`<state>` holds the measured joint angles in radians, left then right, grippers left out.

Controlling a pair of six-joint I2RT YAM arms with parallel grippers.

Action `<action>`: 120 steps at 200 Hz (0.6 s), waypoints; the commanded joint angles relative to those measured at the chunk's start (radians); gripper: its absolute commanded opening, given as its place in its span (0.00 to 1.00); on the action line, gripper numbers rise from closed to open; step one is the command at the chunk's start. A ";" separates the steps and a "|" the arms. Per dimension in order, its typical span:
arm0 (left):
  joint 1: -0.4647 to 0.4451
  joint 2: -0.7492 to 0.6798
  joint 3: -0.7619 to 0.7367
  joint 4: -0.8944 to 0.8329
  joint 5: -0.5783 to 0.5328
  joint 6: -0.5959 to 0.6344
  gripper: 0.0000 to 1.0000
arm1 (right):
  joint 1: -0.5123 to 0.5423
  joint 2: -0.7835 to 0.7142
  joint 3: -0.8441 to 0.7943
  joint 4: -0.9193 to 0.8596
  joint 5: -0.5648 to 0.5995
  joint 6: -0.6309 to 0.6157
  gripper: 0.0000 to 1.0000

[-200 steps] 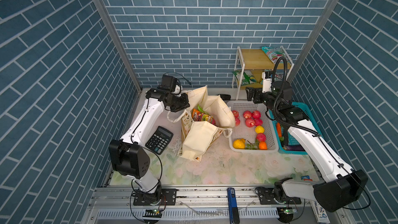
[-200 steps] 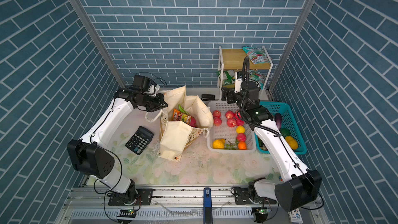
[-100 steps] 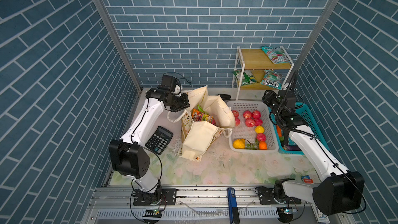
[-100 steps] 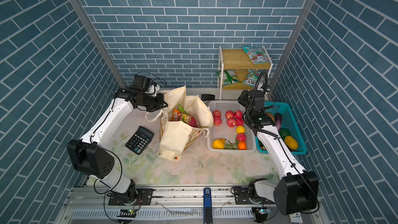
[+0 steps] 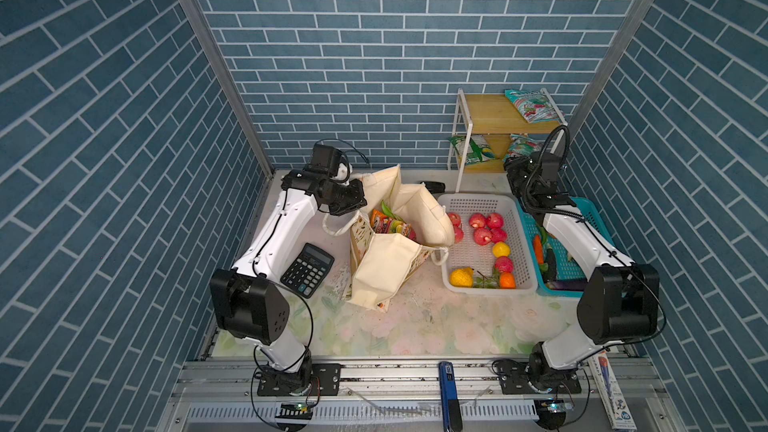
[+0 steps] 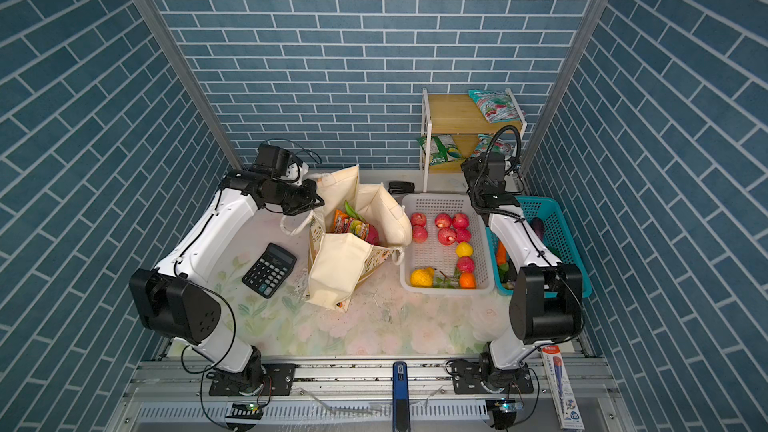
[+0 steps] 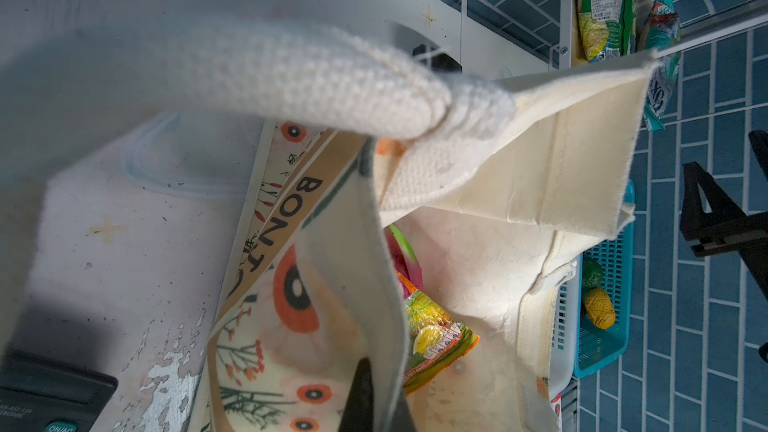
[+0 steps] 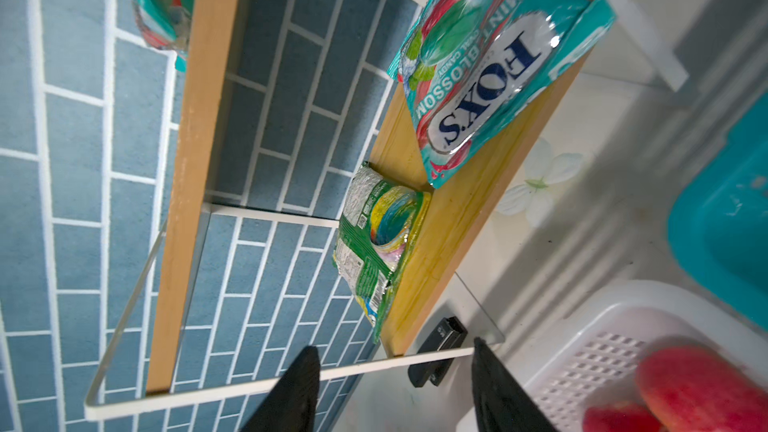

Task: Place the food into the grocery bag and tie it
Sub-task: 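Grasp the green snack bag on the lower shelf with the right gripper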

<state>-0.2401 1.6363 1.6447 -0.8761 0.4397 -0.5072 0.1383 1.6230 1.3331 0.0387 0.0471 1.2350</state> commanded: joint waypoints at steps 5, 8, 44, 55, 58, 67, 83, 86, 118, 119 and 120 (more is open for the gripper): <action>-0.010 -0.008 0.000 0.012 0.016 0.015 0.04 | -0.003 0.063 0.089 0.026 -0.059 0.102 0.62; -0.010 -0.008 -0.001 0.014 0.016 0.015 0.04 | -0.003 0.071 0.096 0.027 -0.061 0.108 0.62; -0.010 -0.005 -0.002 0.027 0.019 0.010 0.04 | -0.003 0.160 0.160 0.022 -0.102 0.201 0.62; -0.010 -0.002 -0.002 0.029 0.020 0.009 0.04 | -0.003 0.189 0.190 0.011 -0.127 0.214 0.61; -0.010 -0.001 -0.002 0.029 0.020 0.009 0.04 | -0.003 0.197 0.198 0.008 -0.129 0.220 0.61; -0.010 0.002 -0.002 0.030 0.024 0.010 0.04 | -0.003 0.218 0.218 0.003 -0.144 0.233 0.60; -0.009 0.010 0.002 0.031 0.028 0.012 0.04 | -0.003 0.249 0.242 0.001 -0.175 0.249 0.60; -0.010 0.013 0.003 0.030 0.028 0.013 0.04 | -0.003 0.255 0.248 -0.001 -0.178 0.250 0.60; -0.010 0.047 0.038 0.018 0.037 0.026 0.05 | -0.003 0.300 0.279 -0.011 -0.191 0.276 0.59; -0.010 0.048 0.040 0.018 0.037 0.026 0.05 | -0.003 0.301 0.279 -0.012 -0.191 0.275 0.59; -0.009 0.050 0.041 0.017 0.037 0.026 0.05 | -0.003 0.302 0.280 -0.012 -0.191 0.276 0.59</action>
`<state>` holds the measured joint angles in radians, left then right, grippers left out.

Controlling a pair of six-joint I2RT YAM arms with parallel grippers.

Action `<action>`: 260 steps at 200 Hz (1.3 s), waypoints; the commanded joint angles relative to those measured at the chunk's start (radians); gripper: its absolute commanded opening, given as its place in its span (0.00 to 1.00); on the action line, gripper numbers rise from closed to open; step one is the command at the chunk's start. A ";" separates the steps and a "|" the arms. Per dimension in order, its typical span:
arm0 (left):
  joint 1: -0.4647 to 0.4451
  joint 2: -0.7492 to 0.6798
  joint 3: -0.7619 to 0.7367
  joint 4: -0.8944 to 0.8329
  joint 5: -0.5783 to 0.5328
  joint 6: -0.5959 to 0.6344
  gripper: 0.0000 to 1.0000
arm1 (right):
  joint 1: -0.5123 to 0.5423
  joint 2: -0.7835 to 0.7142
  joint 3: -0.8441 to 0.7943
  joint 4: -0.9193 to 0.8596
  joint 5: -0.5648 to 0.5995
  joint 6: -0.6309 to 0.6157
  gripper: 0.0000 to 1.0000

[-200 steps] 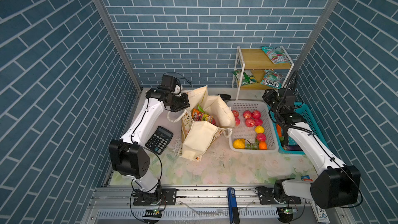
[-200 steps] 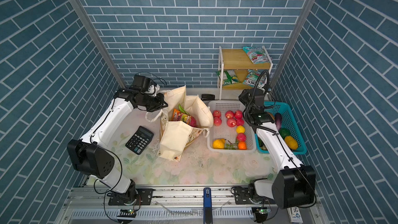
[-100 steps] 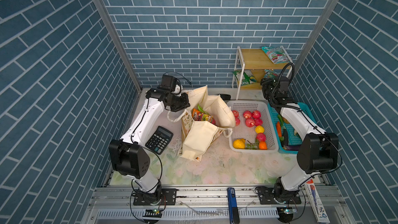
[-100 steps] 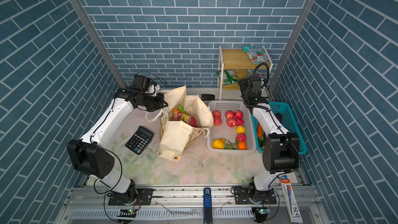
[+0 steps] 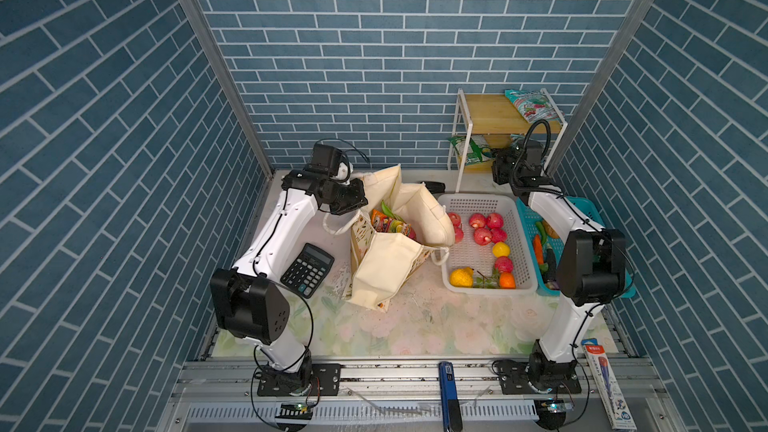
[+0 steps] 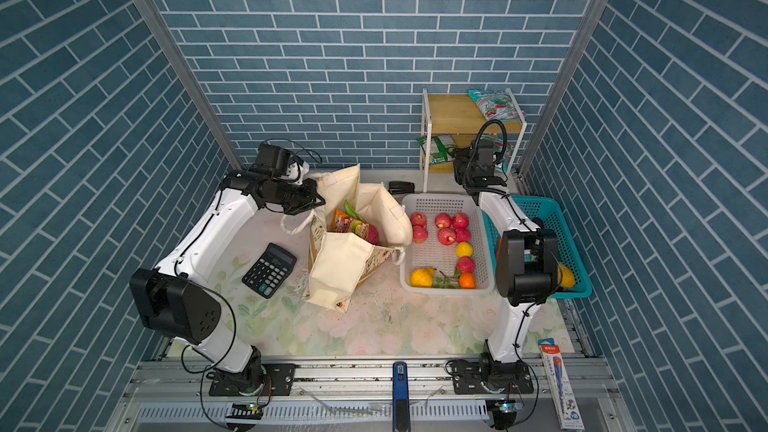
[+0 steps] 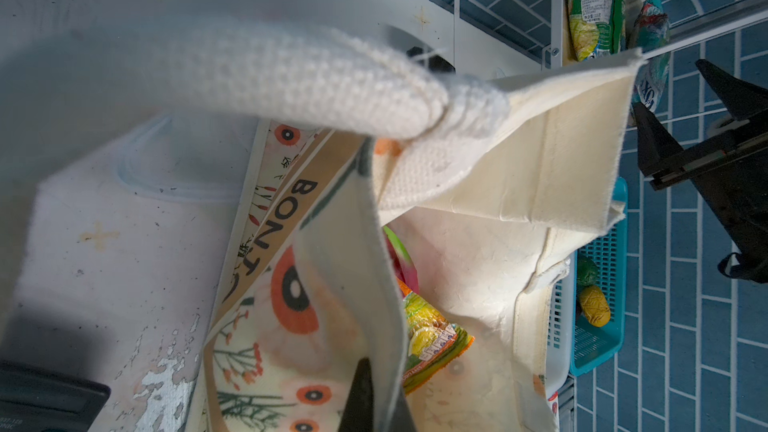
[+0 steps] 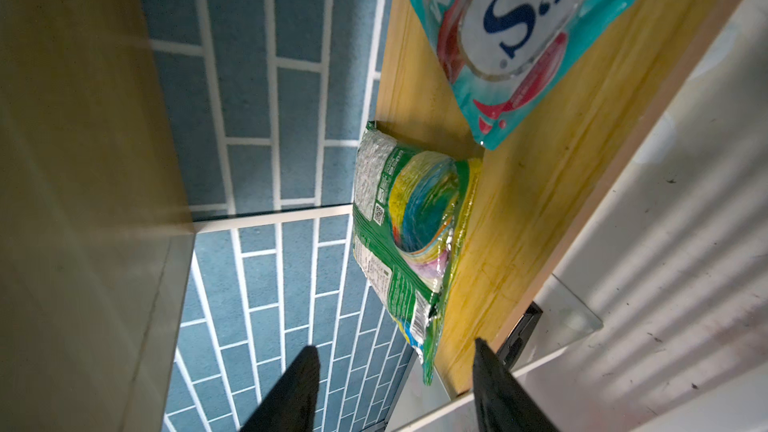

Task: Place the food into the grocery bag and tie it
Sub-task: 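Grasp the green snack bag on the lower shelf with the right gripper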

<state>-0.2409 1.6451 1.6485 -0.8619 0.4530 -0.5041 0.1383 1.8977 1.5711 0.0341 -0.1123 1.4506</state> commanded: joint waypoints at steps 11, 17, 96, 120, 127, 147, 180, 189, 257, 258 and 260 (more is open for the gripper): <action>-0.009 0.055 0.054 -0.003 0.027 0.026 0.05 | -0.003 0.039 0.051 -0.018 -0.033 0.062 0.59; -0.009 0.060 0.064 -0.006 0.029 0.028 0.05 | -0.003 0.044 0.057 -0.022 -0.032 0.062 0.60; -0.008 0.106 0.100 -0.005 0.038 0.026 0.05 | -0.003 0.130 0.153 -0.069 -0.028 0.062 0.58; -0.008 0.112 0.106 -0.005 0.038 0.026 0.05 | -0.003 0.162 0.182 -0.072 -0.031 0.067 0.55; -0.007 0.115 0.109 -0.005 0.038 0.024 0.05 | -0.003 0.171 0.188 -0.072 -0.032 0.069 0.54; -0.008 0.119 0.115 -0.006 0.036 0.025 0.05 | -0.003 0.190 0.202 -0.075 -0.032 0.071 0.53; -0.008 0.121 0.118 -0.009 0.032 0.024 0.05 | -0.003 0.212 0.218 -0.077 -0.028 0.071 0.52; -0.008 0.121 0.119 -0.009 0.030 0.025 0.05 | -0.003 0.218 0.221 -0.077 -0.026 0.071 0.52; -0.008 0.121 0.123 -0.006 0.023 0.019 0.05 | -0.003 0.251 0.223 -0.022 -0.018 0.071 0.22; -0.008 0.121 0.123 -0.006 0.023 0.019 0.05 | -0.003 0.251 0.222 -0.021 -0.017 0.070 0.21; -0.008 0.121 0.123 -0.007 0.022 0.019 0.05 | -0.003 0.252 0.222 -0.019 -0.017 0.071 0.20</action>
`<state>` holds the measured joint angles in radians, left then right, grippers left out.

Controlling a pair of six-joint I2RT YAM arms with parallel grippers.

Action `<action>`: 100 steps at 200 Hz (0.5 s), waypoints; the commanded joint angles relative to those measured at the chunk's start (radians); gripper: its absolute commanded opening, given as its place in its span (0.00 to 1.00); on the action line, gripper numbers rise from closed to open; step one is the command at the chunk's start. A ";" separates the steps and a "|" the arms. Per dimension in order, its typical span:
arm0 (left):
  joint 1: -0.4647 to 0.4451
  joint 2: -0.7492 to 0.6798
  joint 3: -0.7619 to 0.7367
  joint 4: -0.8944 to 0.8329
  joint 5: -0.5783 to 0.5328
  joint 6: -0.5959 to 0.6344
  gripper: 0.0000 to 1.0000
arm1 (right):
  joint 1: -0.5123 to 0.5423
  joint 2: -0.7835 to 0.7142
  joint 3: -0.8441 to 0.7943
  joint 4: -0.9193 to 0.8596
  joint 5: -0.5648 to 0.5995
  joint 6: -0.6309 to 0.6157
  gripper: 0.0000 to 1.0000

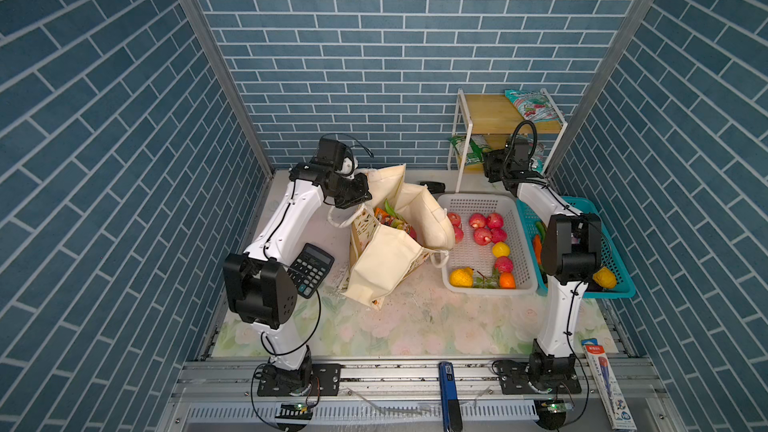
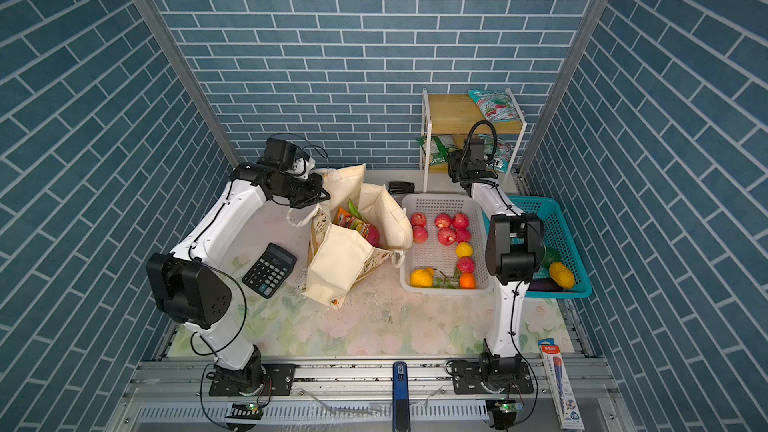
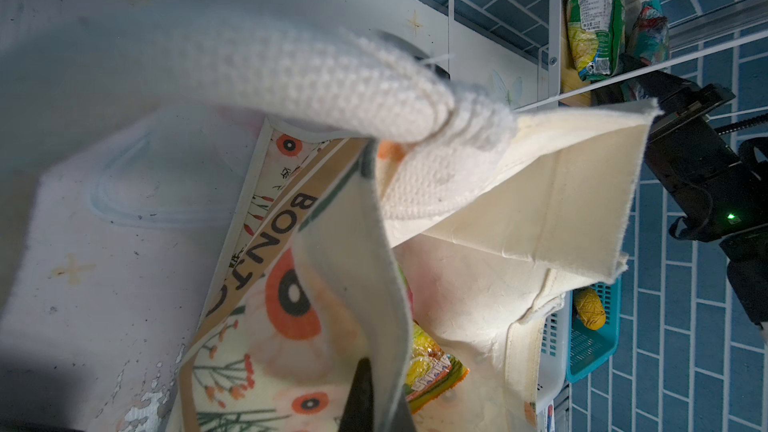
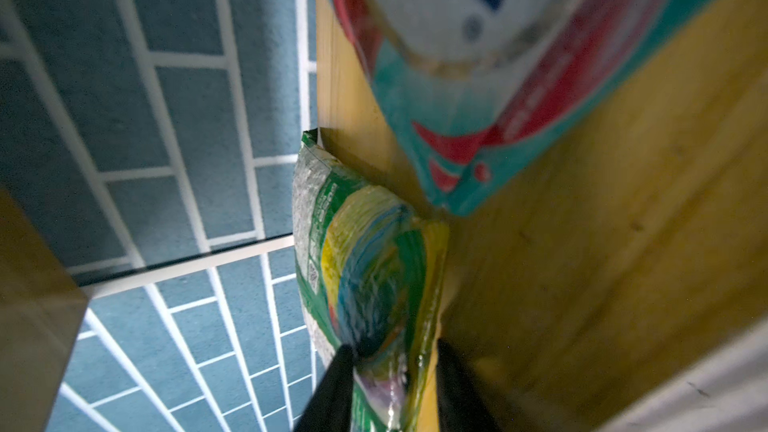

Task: Place the food into the grocery bag and tie it
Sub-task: 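Grasp the green snack bag on the lower shelf with the right gripper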

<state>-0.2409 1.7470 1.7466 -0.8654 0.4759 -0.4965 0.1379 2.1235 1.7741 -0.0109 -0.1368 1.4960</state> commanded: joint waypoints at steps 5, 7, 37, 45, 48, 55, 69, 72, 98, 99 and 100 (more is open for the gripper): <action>-0.008 0.020 0.025 -0.004 -0.002 0.012 0.05 | -0.003 0.024 0.018 0.028 0.009 0.023 0.15; -0.008 0.019 0.025 -0.004 -0.002 0.011 0.05 | -0.003 0.024 0.017 0.029 0.011 0.021 0.13; -0.008 0.018 0.028 -0.003 -0.007 0.007 0.05 | -0.003 -0.002 0.009 0.044 0.013 -0.011 0.00; -0.008 0.017 0.028 -0.003 -0.009 0.008 0.05 | -0.003 -0.012 0.010 0.042 0.007 -0.027 0.00; -0.008 0.017 0.026 -0.003 -0.010 0.006 0.05 | -0.003 -0.018 0.011 0.039 0.005 -0.035 0.00; -0.008 0.018 0.027 -0.003 -0.012 0.006 0.05 | -0.003 -0.030 0.014 0.034 0.000 -0.052 0.00; -0.008 0.014 0.025 -0.003 -0.018 0.004 0.05 | -0.003 -0.064 0.025 0.011 -0.010 -0.106 0.00; -0.008 0.014 0.025 -0.003 -0.019 0.004 0.05 | -0.003 -0.073 0.029 0.001 -0.013 -0.120 0.00; -0.008 0.007 0.015 -0.010 -0.034 0.009 0.05 | -0.003 -0.165 0.024 -0.073 -0.004 -0.242 0.00; -0.008 0.007 0.015 -0.010 -0.034 0.009 0.05 | -0.003 -0.170 0.023 -0.075 -0.003 -0.246 0.00; -0.008 0.008 0.014 -0.010 -0.034 0.008 0.05 | -0.003 -0.174 0.021 -0.076 -0.002 -0.250 0.00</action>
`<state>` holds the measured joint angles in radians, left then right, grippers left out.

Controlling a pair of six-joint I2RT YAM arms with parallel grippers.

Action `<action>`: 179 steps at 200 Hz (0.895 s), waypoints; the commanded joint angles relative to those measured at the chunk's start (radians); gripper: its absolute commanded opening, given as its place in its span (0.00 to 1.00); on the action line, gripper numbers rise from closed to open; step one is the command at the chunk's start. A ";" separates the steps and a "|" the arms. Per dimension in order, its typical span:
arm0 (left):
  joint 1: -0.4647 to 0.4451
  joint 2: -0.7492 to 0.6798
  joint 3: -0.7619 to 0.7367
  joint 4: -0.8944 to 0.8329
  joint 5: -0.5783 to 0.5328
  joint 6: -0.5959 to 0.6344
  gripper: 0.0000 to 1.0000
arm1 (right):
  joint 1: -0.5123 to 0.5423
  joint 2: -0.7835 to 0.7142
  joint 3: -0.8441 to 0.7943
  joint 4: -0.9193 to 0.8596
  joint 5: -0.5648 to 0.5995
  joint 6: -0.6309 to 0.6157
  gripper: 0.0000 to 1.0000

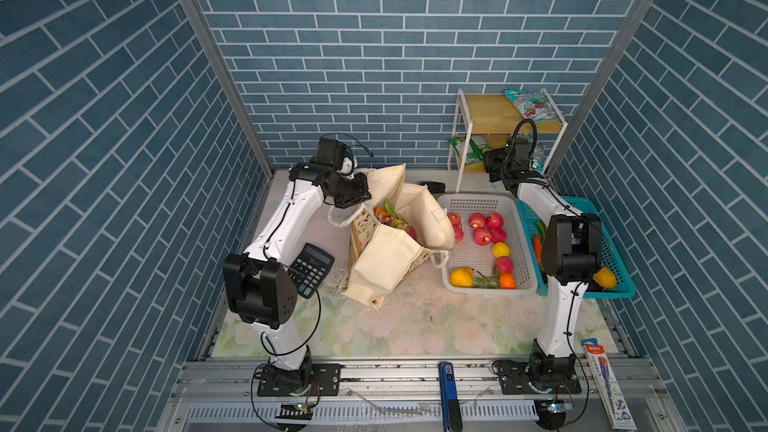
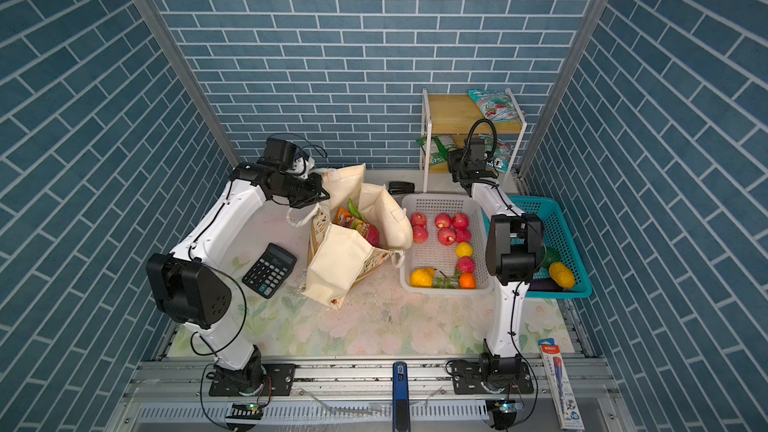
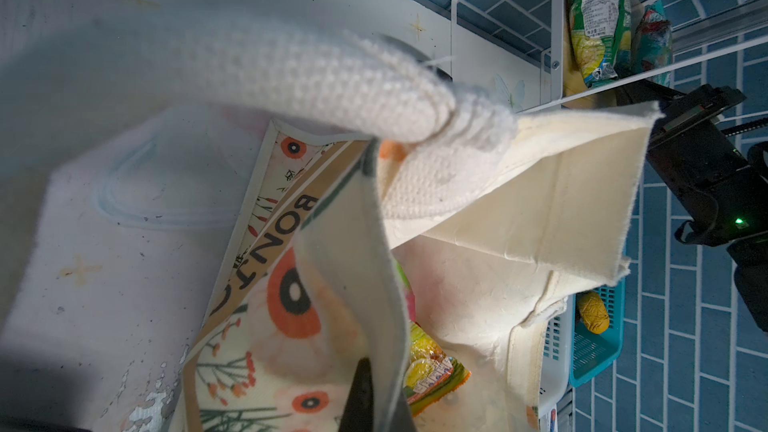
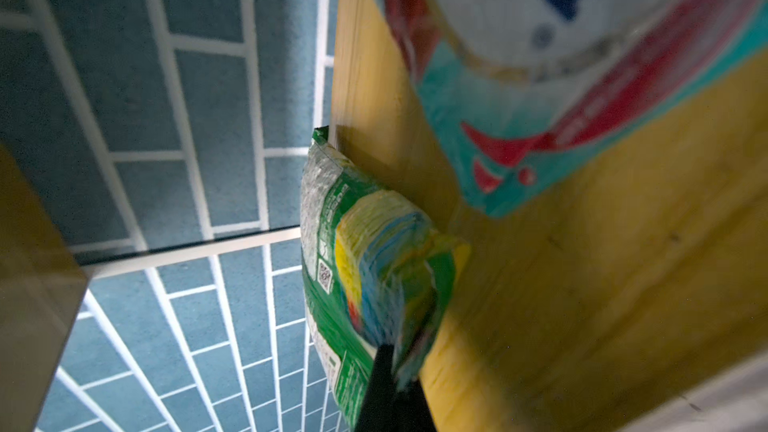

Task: Place the food into the grocery bag and tie it
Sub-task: 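Grasp the green snack bag on the lower shelf with the right gripper, then lift the green snack bag and carry it over the tote with the right gripper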

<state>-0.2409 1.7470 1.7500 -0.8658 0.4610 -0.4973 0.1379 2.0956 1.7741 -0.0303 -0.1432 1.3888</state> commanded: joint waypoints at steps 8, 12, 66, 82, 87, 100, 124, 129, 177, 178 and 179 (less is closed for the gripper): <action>-0.008 0.005 0.005 -0.010 -0.022 0.007 0.04 | -0.003 -0.178 0.007 -0.071 0.013 -0.176 0.00; -0.008 0.005 0.003 -0.009 -0.022 0.005 0.05 | -0.003 -0.195 0.000 -0.076 0.018 -0.191 0.00; -0.008 -0.017 -0.028 0.003 -0.041 -0.017 0.05 | -0.003 -0.354 -0.074 -0.127 -0.001 -0.272 0.00; -0.008 -0.021 -0.039 0.011 -0.044 -0.026 0.05 | -0.001 -0.389 -0.078 -0.157 -0.030 -0.290 0.00; -0.008 -0.023 -0.041 0.013 -0.044 -0.028 0.05 | -0.001 -0.401 -0.081 -0.164 -0.037 -0.298 0.00; -0.008 -0.027 -0.043 0.014 -0.044 -0.029 0.05 | -0.001 -0.430 -0.095 -0.181 -0.054 -0.320 0.00; -0.008 -0.026 -0.035 0.002 -0.046 -0.023 0.05 | -0.002 -0.486 -0.115 -0.226 -0.088 -0.365 0.00; -0.008 -0.027 -0.033 -0.001 -0.047 -0.023 0.05 | 0.000 -0.496 -0.121 -0.233 -0.095 -0.374 0.00; -0.008 -0.028 -0.021 -0.015 -0.043 -0.024 0.05 | 0.020 -0.602 -0.193 -0.235 -0.183 -0.499 0.00; -0.008 -0.030 -0.022 -0.015 -0.043 -0.024 0.05 | 0.021 -0.602 -0.194 -0.235 -0.185 -0.504 0.00; -0.008 -0.029 -0.022 -0.015 -0.043 -0.026 0.05 | 0.022 -0.606 -0.195 -0.235 -0.186 -0.508 0.00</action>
<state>-0.2409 1.7374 1.7252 -0.8532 0.4267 -0.5209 0.1440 1.5776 1.5894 -0.2878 -0.2623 1.0069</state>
